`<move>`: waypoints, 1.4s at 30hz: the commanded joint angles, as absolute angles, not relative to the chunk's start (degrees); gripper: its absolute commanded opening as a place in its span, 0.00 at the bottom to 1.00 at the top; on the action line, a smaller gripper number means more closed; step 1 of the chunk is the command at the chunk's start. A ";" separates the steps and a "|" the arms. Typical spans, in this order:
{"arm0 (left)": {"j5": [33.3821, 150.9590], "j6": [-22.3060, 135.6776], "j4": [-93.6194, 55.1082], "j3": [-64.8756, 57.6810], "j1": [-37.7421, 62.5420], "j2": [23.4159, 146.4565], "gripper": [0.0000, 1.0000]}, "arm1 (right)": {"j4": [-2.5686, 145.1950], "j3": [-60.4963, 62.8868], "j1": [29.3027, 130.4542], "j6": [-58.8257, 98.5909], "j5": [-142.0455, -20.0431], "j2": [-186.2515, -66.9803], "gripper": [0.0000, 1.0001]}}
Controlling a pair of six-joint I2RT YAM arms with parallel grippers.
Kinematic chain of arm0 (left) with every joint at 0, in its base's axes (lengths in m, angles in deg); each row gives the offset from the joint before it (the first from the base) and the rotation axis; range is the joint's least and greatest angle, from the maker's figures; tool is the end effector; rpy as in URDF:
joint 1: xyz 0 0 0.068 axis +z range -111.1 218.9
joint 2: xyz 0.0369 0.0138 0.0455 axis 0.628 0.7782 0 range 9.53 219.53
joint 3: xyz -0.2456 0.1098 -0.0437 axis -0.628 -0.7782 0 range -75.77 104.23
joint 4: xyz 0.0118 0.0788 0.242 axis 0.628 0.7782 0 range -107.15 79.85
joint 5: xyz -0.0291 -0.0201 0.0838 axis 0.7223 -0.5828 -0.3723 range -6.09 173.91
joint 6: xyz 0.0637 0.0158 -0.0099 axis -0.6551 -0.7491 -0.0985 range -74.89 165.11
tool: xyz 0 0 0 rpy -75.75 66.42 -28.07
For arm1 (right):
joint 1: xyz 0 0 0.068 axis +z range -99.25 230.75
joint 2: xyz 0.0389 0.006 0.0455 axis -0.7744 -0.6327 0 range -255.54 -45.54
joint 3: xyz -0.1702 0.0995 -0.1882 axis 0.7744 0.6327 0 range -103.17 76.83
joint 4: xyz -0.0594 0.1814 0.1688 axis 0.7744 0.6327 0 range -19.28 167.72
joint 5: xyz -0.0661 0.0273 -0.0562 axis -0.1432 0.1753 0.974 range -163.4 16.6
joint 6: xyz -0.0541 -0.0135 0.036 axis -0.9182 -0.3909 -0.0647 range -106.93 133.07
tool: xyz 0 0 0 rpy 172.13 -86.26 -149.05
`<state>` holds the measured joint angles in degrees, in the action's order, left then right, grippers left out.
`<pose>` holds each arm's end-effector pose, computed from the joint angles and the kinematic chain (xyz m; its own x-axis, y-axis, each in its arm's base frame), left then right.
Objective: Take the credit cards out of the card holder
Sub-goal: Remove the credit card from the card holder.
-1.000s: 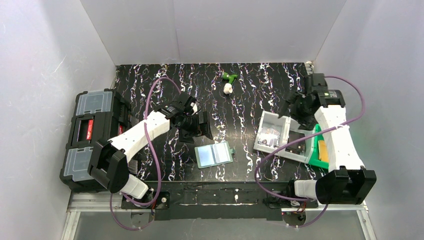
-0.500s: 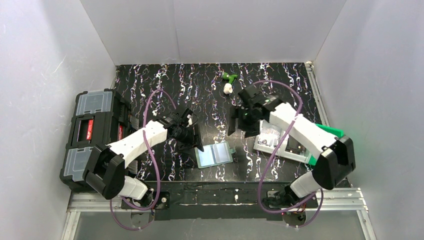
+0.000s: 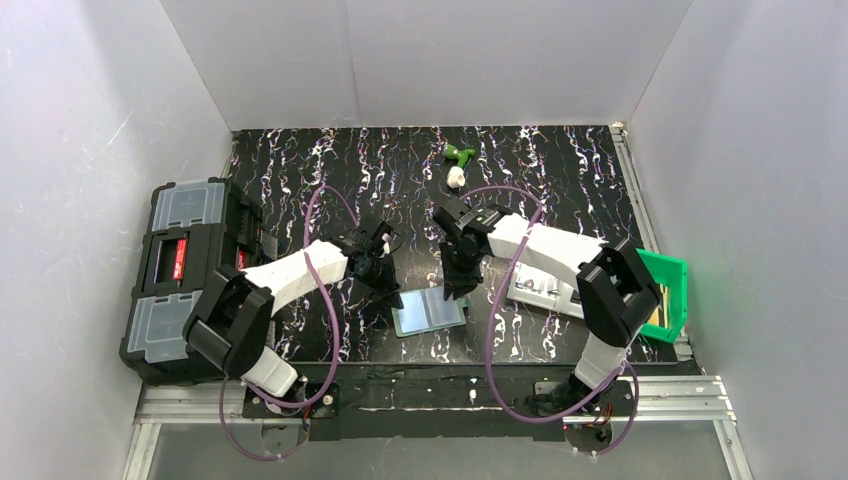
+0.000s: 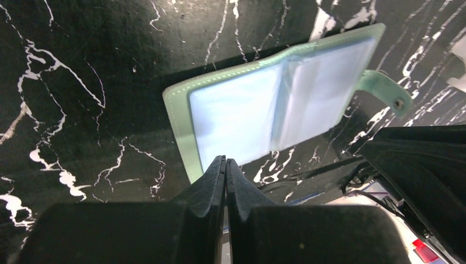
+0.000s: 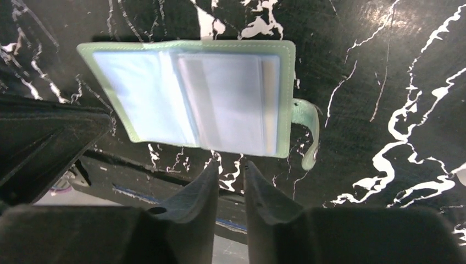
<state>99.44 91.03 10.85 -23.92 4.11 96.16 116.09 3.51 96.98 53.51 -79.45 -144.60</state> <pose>0.2310 -0.1777 0.1794 -0.9752 -0.1653 -0.1470 -0.0723 0.8663 -0.4942 0.2332 0.2513 0.2051 -0.9793 -0.0897 -0.1816 -0.1399 0.9480 0.2858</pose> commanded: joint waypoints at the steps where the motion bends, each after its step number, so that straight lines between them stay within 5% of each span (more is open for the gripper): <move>1: 98.75 91.37 10.44 -25.50 3.92 98.41 0.00 | 113.44 4.95 96.90 53.33 -79.33 -146.69 0.26; 6: 97.31 91.47 10.62 -26.24 3.83 101.42 0.00 | 112.62 5.94 96.90 53.05 -78.85 -148.72 0.15; 19: 95.69 91.66 11.24 -25.94 3.23 104.63 0.00 | 114.23 6.11 96.99 53.59 -76.11 -152.75 0.07; 42: 96.16 90.56 11.85 -24.34 2.43 105.72 0.00 | 105.69 4.18 100.34 53.33 -91.02 -155.51 0.07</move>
